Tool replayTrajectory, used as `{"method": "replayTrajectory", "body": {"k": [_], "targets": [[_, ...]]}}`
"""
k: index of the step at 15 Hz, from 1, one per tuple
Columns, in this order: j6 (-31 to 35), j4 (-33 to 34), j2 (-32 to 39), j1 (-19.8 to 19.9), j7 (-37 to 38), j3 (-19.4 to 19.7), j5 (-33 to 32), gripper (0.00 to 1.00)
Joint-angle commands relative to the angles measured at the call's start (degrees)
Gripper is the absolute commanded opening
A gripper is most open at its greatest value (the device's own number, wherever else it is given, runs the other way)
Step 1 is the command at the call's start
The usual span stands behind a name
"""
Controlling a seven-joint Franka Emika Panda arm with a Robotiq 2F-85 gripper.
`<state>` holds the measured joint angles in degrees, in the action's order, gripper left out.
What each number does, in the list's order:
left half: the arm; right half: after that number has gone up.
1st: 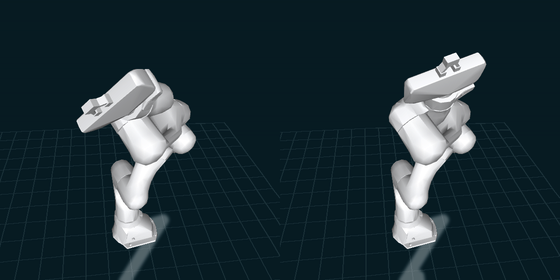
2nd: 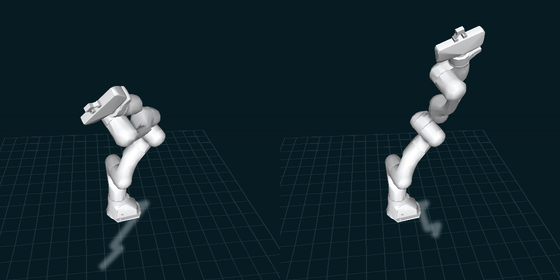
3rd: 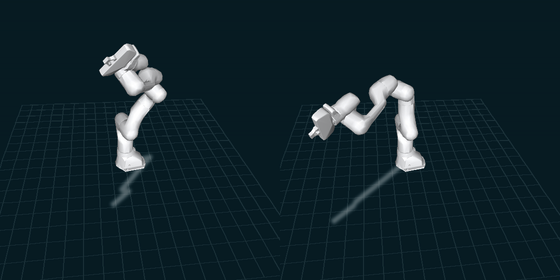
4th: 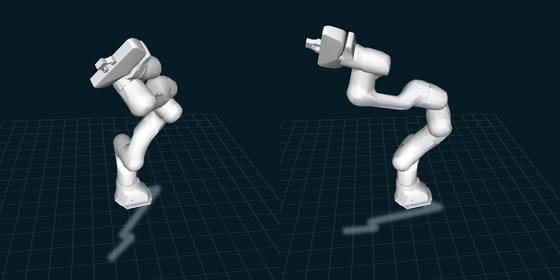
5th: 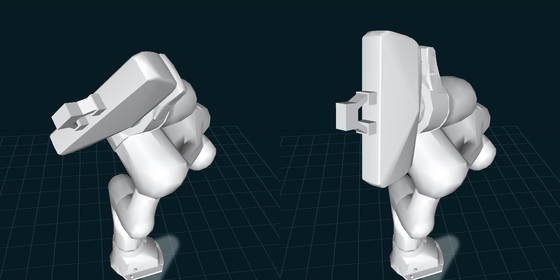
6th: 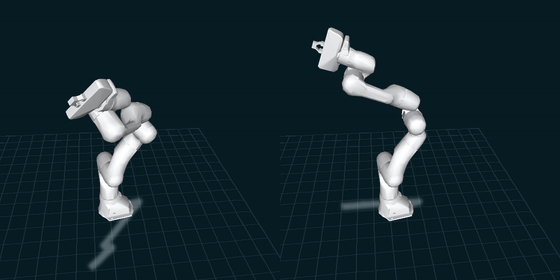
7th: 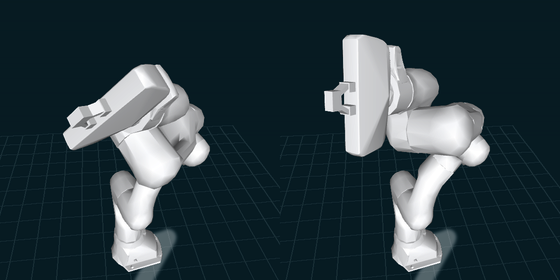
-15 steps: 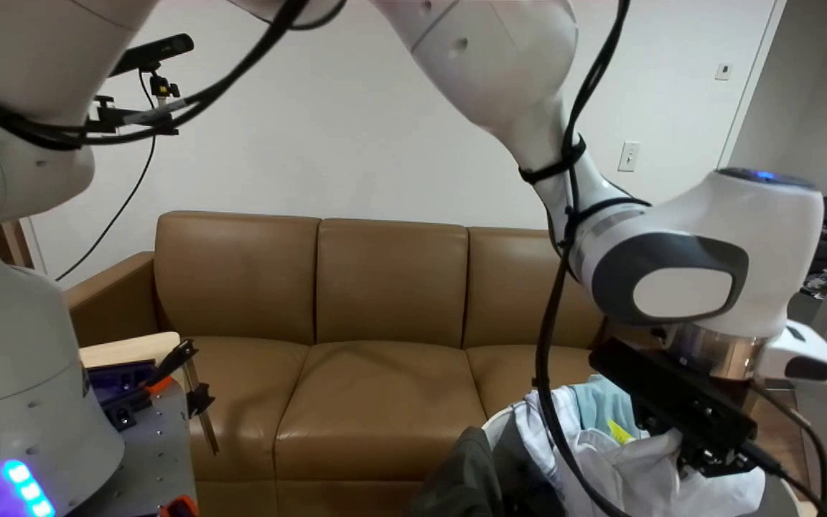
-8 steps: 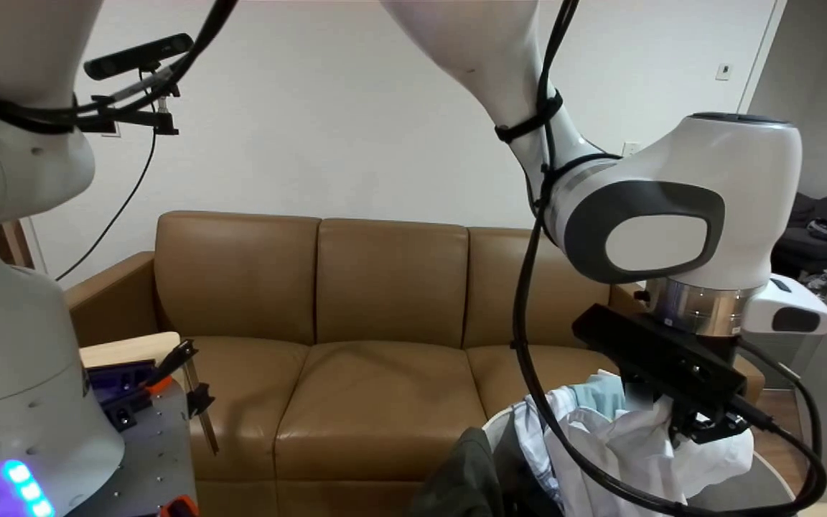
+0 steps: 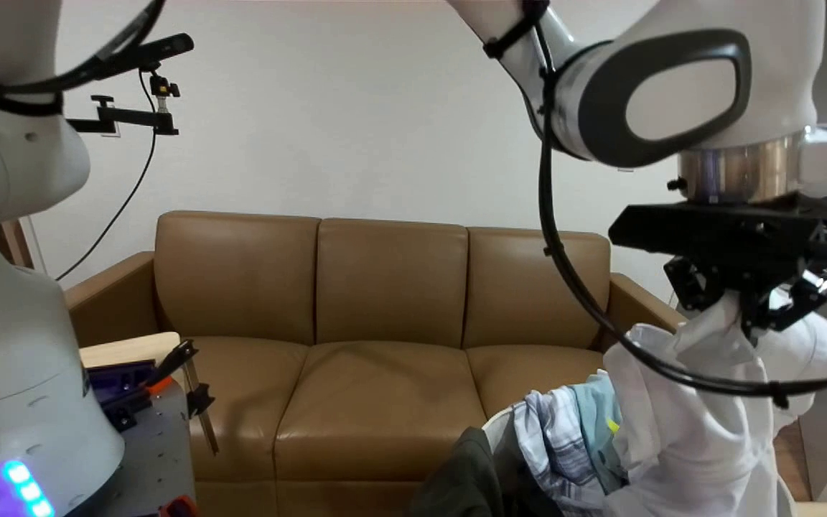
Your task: Remove the white short from the laundry bag and put it on the seat of the couch
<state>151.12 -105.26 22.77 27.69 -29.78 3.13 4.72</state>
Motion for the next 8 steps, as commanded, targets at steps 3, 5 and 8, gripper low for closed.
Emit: {"method": "replayTrajectory", "body": {"k": [3,5,8], "targets": [[5.4,-13.1,-17.8,-8.4,4.8,5.5,-11.0,0.06],[2.9,-8.4,-13.5,-8.4,3.2,5.5,-8.4,0.11],[2.6,-10.2,-14.7,-9.3,1.1,5.7,-5.6,0.06]]}}
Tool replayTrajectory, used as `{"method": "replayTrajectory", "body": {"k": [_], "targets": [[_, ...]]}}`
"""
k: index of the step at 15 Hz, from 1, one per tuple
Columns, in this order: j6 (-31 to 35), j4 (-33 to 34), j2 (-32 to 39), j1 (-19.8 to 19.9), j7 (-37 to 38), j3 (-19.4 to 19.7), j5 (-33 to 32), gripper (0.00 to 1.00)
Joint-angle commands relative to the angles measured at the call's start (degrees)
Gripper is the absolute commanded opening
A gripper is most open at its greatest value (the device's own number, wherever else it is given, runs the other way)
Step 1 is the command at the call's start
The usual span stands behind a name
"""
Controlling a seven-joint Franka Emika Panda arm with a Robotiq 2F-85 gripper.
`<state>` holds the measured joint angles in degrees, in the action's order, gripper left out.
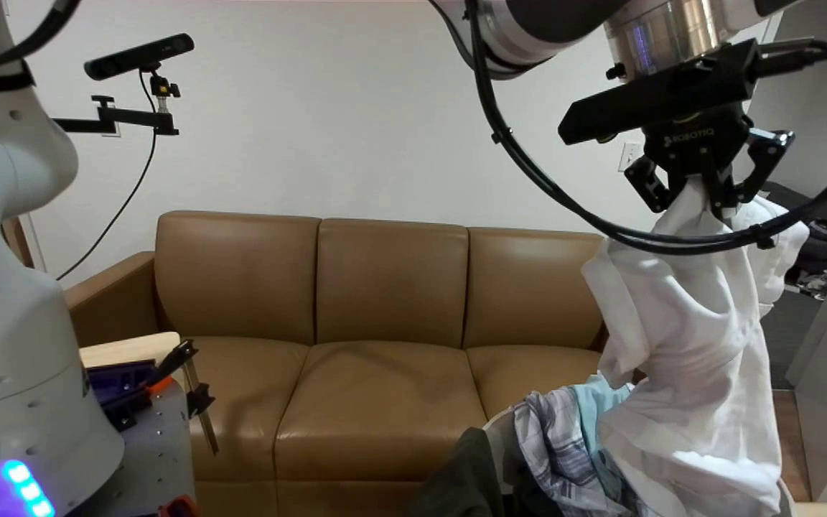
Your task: Remove the white short from the laundry bag and put it on the seat of the couch
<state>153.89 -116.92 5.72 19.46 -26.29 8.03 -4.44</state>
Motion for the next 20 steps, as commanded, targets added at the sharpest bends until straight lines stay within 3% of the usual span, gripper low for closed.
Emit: {"method": "replayTrajectory", "body": {"k": [1,7,10,11,12,16,17,20], "targets": [[-0.1,2.7,3.5,-1.1,-5.1,0.0,6.9,0.06],[-0.9,10.4,2.5,-8.3,-3.8,-3.3,-1.6,0.06],[-1.0,14.0,3.8,-12.3,-6.4,-6.7,-2.4,0.06],[-0.6,14.9,4.8,-13.0,-8.5,-7.9,-1.1,0.05],[-0.4,12.4,3.3,-12.5,-4.6,-6.4,-1.3,0.11],[-0.4,13.1,4.3,-14.0,-5.5,-8.0,-1.3,0.11],[-0.4,13.1,4.4,-13.7,-5.9,-7.9,-1.3,0.06],[-3.2,17.1,9.9,-15.2,-9.1,-10.4,-0.5,0.06]]}}
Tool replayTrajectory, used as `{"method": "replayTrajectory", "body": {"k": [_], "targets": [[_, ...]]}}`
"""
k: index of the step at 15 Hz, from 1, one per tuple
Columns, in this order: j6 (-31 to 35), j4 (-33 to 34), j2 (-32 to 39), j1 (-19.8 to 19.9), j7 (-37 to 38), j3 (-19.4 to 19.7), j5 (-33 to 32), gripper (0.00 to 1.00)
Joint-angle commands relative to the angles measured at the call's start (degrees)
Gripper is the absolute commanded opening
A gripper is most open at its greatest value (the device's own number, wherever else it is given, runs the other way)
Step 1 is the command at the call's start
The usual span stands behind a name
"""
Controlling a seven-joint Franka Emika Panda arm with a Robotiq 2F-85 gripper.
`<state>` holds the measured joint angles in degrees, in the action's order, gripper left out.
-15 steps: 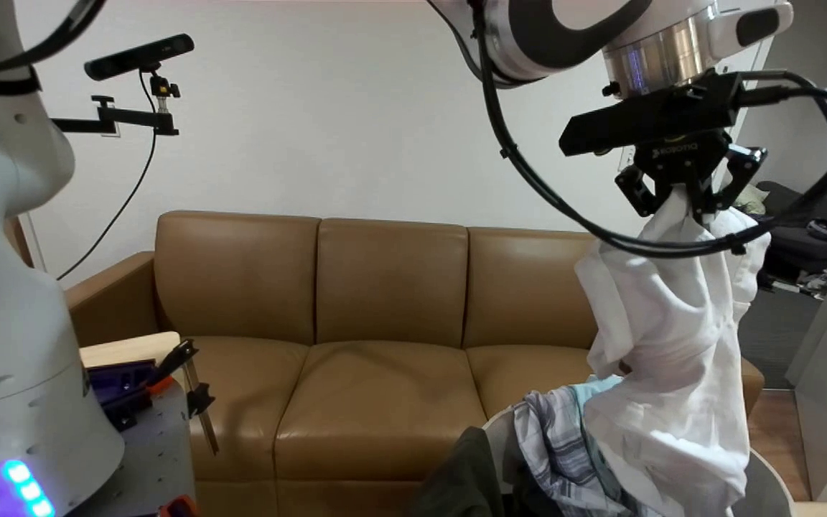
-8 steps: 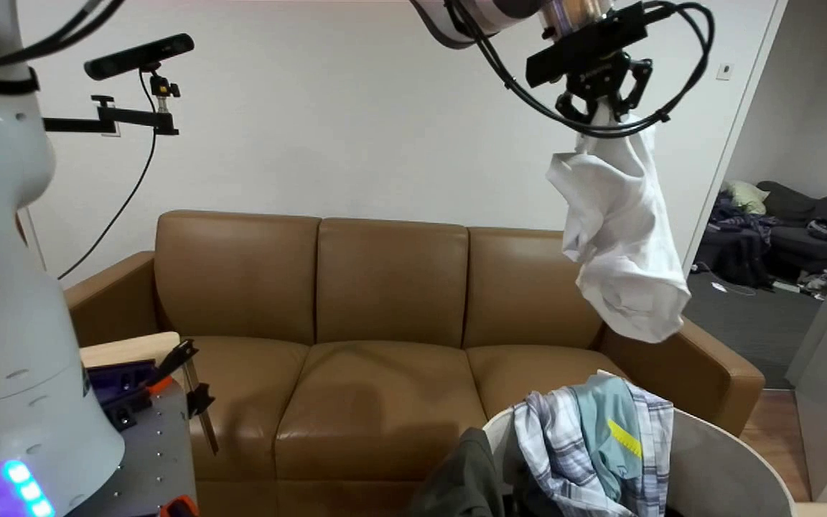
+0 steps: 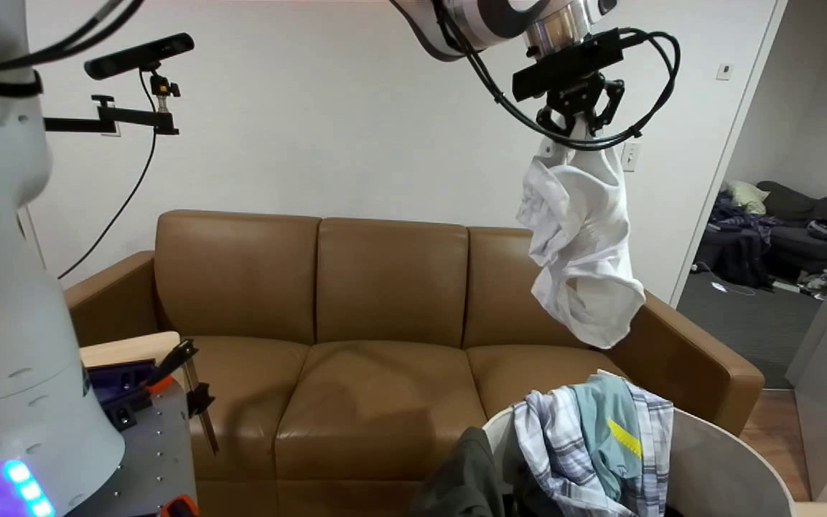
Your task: Remove the white short from the laundry bag and put it on the seat of the couch
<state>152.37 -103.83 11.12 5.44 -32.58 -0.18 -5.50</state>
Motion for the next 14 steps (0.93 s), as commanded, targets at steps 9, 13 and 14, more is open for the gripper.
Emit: {"method": "replayTrajectory", "body": {"k": [9,13,14], "targets": [[-0.9,7.8,18.8,-4.8,-3.3,-9.0,-0.3,0.11],[-0.9,10.8,23.0,-4.7,-4.6,-9.7,-0.3,0.11],[-0.9,11.1,23.0,-4.6,-4.8,-9.7,-0.3,0.05]]}}
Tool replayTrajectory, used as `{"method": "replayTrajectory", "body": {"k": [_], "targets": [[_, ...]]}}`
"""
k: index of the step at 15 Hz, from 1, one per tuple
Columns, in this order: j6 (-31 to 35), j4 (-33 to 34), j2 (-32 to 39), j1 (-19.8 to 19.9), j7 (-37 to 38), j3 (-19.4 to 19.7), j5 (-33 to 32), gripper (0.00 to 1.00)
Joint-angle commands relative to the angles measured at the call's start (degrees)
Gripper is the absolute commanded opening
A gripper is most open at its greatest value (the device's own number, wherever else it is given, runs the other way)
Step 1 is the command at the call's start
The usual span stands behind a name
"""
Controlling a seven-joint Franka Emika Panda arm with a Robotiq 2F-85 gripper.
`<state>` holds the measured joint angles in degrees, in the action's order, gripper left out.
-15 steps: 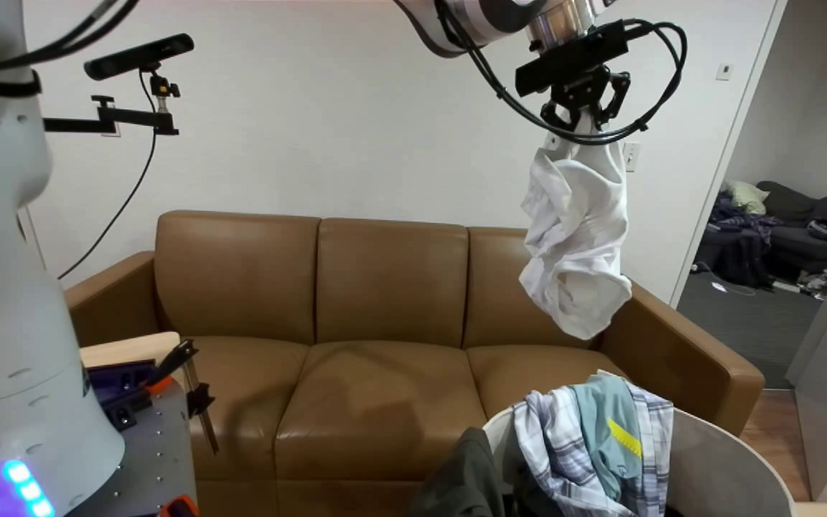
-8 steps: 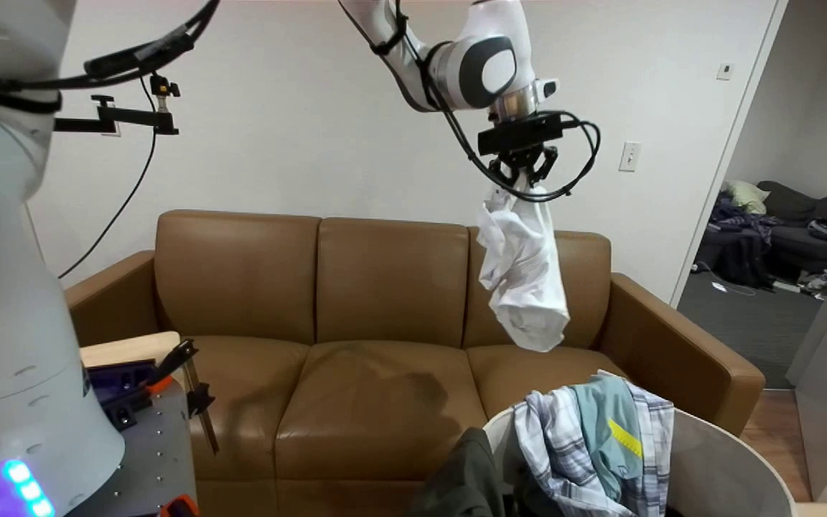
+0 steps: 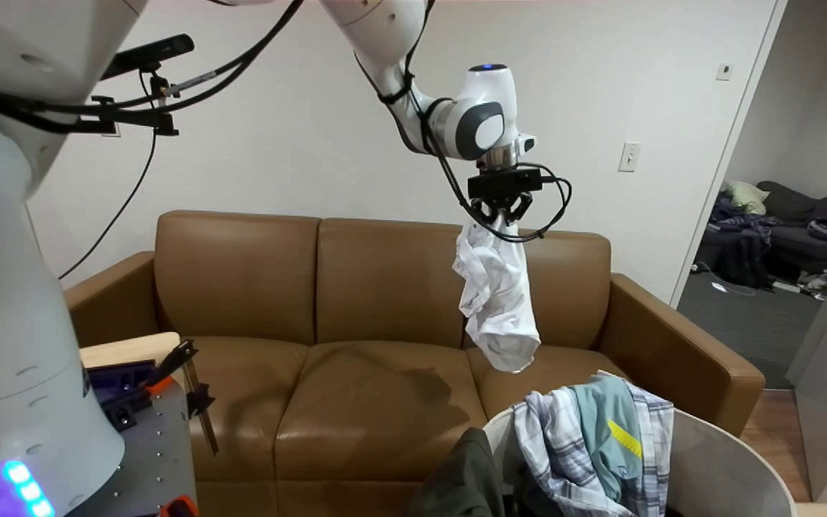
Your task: Remove the white short from the laundry bag and put it on the seat of the couch
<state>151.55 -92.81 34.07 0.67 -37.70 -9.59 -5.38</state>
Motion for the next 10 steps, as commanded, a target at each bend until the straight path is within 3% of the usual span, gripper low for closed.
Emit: {"method": "replayTrajectory", "body": {"k": [1,4,8,10], "targets": [[0.6,1.9,2.2,-0.5,0.6,-0.1,-0.8,0.06],[3.5,6.4,10.1,0.4,-2.7,-3.6,1.1,0.06],[9.9,12.5,19.8,-2.4,-1.5,-3.0,-2.7,0.06],[8.9,17.2,24.4,-3.8,-1.3,-2.3,-4.7,0.06]]}}
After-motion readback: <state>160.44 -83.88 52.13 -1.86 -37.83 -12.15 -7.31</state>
